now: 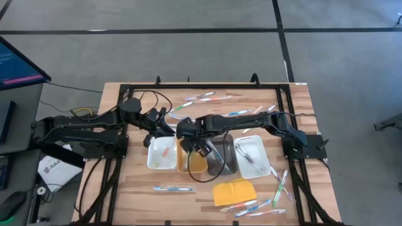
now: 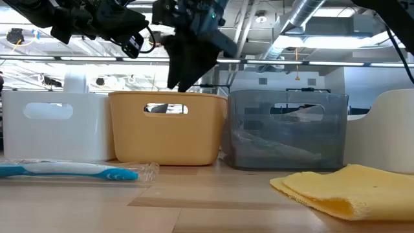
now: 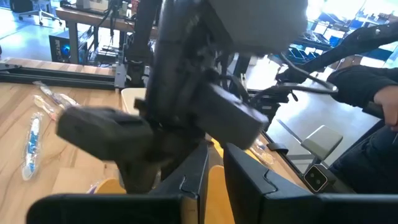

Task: Pick & Place Toothbrushes
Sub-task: Put the blue toothbrush into the black bin

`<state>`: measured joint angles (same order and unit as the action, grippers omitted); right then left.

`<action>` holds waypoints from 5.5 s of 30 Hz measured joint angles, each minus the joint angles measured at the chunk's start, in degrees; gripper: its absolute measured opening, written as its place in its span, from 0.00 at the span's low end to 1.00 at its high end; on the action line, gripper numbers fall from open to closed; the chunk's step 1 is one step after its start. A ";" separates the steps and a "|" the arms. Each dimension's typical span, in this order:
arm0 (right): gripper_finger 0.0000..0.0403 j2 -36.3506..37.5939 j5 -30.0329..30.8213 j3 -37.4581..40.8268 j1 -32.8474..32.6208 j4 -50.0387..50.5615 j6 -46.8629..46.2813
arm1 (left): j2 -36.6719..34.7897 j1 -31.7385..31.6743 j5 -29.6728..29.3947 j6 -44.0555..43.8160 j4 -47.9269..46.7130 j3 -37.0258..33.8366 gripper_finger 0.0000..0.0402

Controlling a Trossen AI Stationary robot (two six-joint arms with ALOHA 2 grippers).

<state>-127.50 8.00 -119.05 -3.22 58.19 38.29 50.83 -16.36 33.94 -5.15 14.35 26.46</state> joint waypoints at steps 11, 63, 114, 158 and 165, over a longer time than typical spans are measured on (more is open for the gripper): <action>0.50 0.00 -0.20 -6.78 1.46 13.21 -9.26 | 0.00 0.00 0.01 0.01 0.00 0.00 0.11; 0.28 -1.22 -5.17 6.68 -21.19 -40.50 -37.91 | -4.83 42.21 -28.05 -8.92 36.71 -0.02 0.11; 0.13 -18.52 -4.99 -14.76 -19.48 -13.01 -53.13 | -4.96 43.41 -26.13 -7.74 37.59 0.00 0.11; 0.45 -21.24 -2.60 -15.90 -20.08 -12.30 -26.76 | -4.70 43.39 -26.13 -7.72 37.12 0.00 0.11; 0.48 -21.16 -8.03 -15.73 -19.42 -11.79 -24.87 | -4.70 43.41 -26.15 -7.61 37.13 0.00 0.11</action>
<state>-148.66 -0.03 -134.78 -22.63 46.40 13.42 46.13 27.05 7.80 -12.75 51.48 26.46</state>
